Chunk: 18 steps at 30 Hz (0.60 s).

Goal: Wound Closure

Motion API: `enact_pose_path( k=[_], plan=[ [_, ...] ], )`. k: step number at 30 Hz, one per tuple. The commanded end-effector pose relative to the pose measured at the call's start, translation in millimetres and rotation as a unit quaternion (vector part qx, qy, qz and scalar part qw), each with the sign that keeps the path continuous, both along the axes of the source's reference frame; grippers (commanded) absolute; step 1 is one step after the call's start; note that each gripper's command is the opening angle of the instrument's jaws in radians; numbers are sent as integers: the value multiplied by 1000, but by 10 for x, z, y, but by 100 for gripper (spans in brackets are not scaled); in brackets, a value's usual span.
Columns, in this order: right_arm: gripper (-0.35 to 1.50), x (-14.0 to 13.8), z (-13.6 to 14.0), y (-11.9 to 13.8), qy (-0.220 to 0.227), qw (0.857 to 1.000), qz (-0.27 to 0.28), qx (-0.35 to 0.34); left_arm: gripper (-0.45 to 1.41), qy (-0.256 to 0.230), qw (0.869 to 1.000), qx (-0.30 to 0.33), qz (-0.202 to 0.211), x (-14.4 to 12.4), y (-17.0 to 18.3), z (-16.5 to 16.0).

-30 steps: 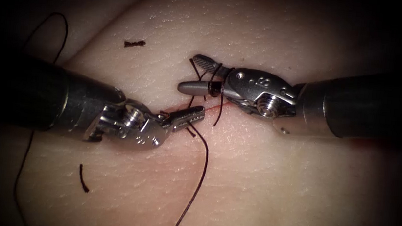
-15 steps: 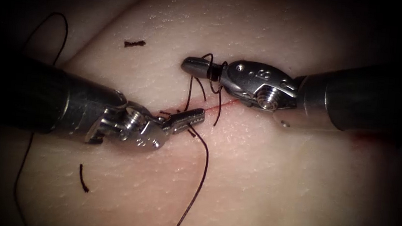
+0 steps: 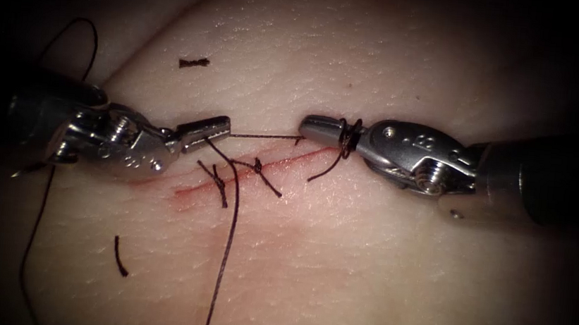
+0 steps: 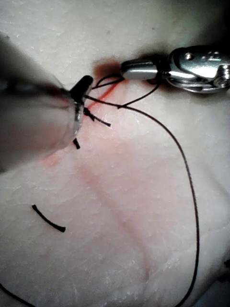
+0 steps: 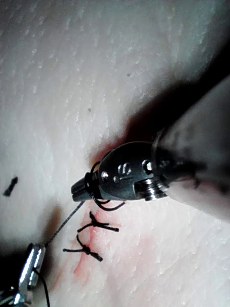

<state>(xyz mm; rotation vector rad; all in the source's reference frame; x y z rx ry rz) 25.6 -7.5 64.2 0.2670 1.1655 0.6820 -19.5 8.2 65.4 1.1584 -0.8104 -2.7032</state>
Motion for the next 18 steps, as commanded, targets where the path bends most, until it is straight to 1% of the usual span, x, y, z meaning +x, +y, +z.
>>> enact_pose_path(
  k=[1, 5, 6, 7, 11, 12, 18],
  plan=[
    [-35, -2, 6, -10, -1, 1000, 4, 0, -45, -1, 1000, 2, -2, 0, 1, 4],
    [-35, -5, 7, -16, 1, 1000, 1, -5, -45, 1, 1000, 7, -13, 18, 23, -1],
    [-35, -2, 9, -19, 4, 1000, 0, -7, -45, 0, 1000, 11, -17, 22, 35, -4],
    [-35, 1, 11, -22, 5, 1000, -1, -8, -45, -3, 1000, 17, -22, 24, 48, -8],
    [-35, 2, 15, -28, 4, 1000, -1, -12, -45, -3, 1000, 21, -21, 31, 73, -15],
    [-35, 3, 17, -34, 6, 1000, -1, -15, -45, -5, 999, 24, -24, 36, 85, -17],
    [-35, 2, 16, -42, 6, 1000, -2, -17, -45, 0, 999, 27, -41, 52, 125, -20]
  ],
)
